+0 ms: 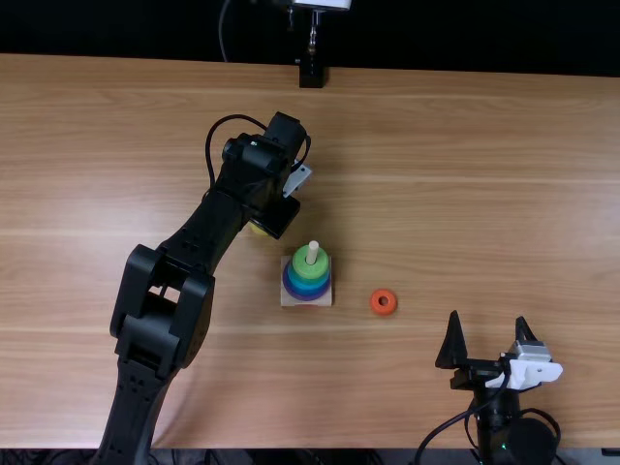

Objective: Build the Hanoi tower: stack the rings onto the peg from bottom to top in this color order: purple, dark blue, light blue, dark green, light green, yellow, orange.

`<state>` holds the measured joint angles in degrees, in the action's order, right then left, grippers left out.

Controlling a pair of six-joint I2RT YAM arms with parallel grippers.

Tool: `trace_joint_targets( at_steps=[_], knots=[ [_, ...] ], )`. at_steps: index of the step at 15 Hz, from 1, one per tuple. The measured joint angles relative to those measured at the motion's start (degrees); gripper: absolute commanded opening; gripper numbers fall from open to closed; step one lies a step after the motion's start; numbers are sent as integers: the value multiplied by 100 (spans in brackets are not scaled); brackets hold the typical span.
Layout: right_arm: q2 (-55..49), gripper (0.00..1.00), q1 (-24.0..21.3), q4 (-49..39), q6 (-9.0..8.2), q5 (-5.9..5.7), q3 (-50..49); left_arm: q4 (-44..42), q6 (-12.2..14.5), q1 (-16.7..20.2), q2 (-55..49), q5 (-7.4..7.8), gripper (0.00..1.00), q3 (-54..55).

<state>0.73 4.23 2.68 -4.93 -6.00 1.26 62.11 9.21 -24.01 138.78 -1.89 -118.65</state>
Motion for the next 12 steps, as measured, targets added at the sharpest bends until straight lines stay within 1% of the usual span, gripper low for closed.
trace_joint_targets(
  at_steps=[3,6,8,12],
  knots=[
    [0,100,0,-4,-2,0,0,645,-4,9,0,0,0,-214],
    [0,100,0,-4,-2,2,0,835,-17,13,-155,0,0,-293],
    [0,100,0,-7,0,0,0,962,-33,11,-584,15,0,-293],
    [0,100,0,-4,-2,2,0,1832,-225,-4,-1469,46,0,-293]
  ],
)
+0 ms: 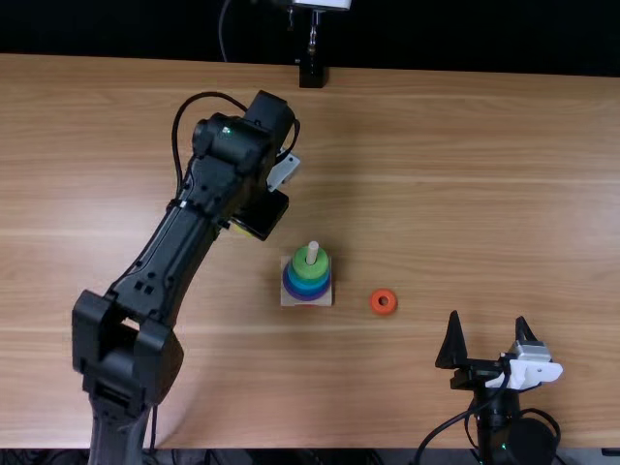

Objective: Build the Hanoi tower: stack the rings onto the peg from bottom to top in this color order: purple, dark blue, light blue, dark green, light green, yellow, orange.

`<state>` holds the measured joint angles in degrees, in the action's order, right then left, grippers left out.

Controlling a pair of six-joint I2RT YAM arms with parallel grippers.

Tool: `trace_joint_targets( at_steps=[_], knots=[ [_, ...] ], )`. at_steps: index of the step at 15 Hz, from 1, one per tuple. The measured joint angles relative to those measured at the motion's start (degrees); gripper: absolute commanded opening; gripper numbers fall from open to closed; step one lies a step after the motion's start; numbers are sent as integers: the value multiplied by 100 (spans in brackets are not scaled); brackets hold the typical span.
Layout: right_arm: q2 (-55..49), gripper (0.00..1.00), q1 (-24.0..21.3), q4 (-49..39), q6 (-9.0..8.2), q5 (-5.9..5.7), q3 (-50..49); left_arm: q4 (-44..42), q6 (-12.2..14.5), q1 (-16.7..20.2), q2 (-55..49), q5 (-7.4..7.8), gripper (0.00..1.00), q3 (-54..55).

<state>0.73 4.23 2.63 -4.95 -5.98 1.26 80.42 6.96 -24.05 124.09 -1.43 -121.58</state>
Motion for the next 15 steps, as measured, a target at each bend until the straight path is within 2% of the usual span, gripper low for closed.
trace_joint_targets(
  at_steps=[9,12,15],
  knots=[
    [0,100,0,2,2,-2,0,275,-590,-752,-621,17,0,-111],
    [0,100,0,0,2,-2,0,264,-717,-922,-654,17,0,-229],
    [0,100,0,0,2,0,0,280,-728,-1145,-654,13,0,-387]
  ],
)
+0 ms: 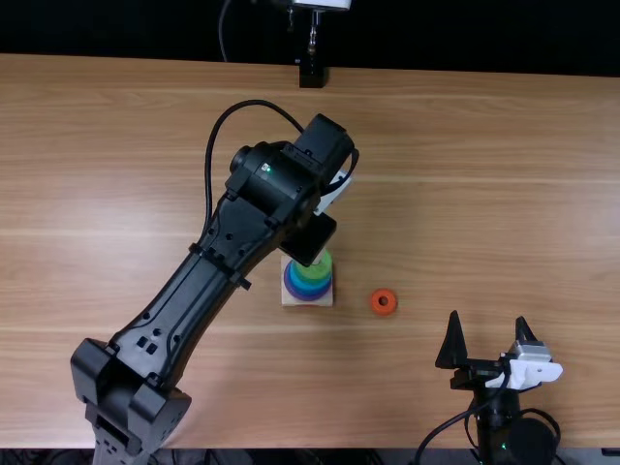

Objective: Build the Hanoi tower: stack the rings onto the peg from bottom to top in this color order: purple, dark blue, light blue, dark green, light green, yellow, orange.

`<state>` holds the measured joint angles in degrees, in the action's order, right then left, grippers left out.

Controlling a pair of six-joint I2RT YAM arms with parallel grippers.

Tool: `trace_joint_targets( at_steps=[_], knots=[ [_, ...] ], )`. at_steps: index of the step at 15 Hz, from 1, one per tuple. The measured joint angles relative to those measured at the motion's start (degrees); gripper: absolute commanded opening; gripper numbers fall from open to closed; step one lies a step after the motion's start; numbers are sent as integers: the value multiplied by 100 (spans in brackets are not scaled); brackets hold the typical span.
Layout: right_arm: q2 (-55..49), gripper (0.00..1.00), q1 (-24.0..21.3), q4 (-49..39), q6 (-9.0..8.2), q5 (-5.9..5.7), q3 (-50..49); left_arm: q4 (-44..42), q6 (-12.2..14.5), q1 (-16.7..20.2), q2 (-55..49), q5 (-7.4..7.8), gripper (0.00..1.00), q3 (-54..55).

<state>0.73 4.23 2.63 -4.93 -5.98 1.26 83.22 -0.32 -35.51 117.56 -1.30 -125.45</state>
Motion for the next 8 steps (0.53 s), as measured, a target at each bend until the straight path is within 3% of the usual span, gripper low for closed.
trace_joint_targets(
  at_steps=[8],
  knots=[
    [0,100,0,2,-2,-2,0,-44,-15,-94,0,4,0,-199]
  ],
)
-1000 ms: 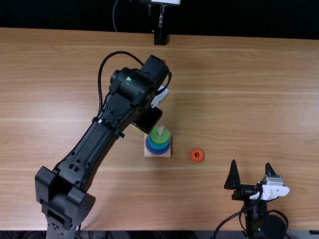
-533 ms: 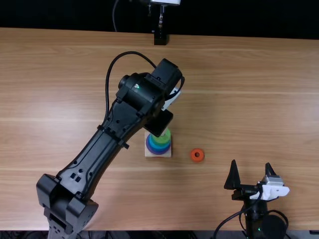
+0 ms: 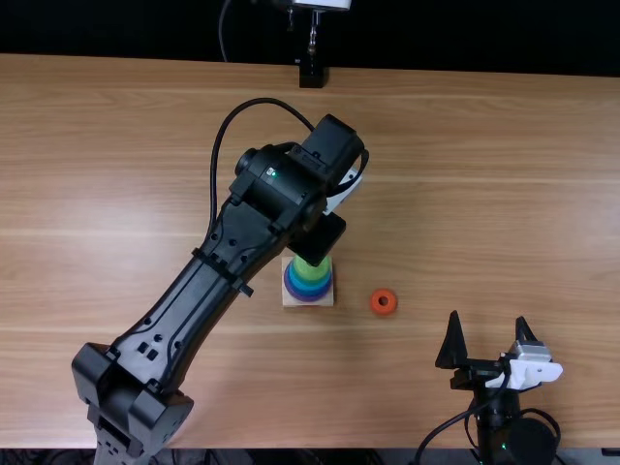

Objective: Build the Hanoi tower: stack the rings onto the peg from bottom to top in this color order: purple, dark blue, light blue, dark green, light green, yellow, orange.

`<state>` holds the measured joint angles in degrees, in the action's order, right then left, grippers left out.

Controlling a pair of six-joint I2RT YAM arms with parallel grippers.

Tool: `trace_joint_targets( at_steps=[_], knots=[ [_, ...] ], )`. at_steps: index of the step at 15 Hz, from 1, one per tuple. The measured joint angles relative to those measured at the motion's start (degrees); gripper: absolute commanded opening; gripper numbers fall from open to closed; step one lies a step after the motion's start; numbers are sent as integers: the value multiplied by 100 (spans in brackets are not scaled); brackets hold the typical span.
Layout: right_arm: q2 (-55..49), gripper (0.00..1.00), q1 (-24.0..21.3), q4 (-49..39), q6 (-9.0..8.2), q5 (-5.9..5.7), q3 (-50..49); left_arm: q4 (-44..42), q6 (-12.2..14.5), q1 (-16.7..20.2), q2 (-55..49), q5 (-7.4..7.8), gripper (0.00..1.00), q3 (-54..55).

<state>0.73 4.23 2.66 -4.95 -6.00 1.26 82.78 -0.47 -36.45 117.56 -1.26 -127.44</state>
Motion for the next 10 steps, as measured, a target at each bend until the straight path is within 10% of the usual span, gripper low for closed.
trace_joint_targets(
  at_steps=[10],
  knots=[
    [0,100,0,-2,0,0,0,11,-278,-111,2,4,0,-155]
  ],
)
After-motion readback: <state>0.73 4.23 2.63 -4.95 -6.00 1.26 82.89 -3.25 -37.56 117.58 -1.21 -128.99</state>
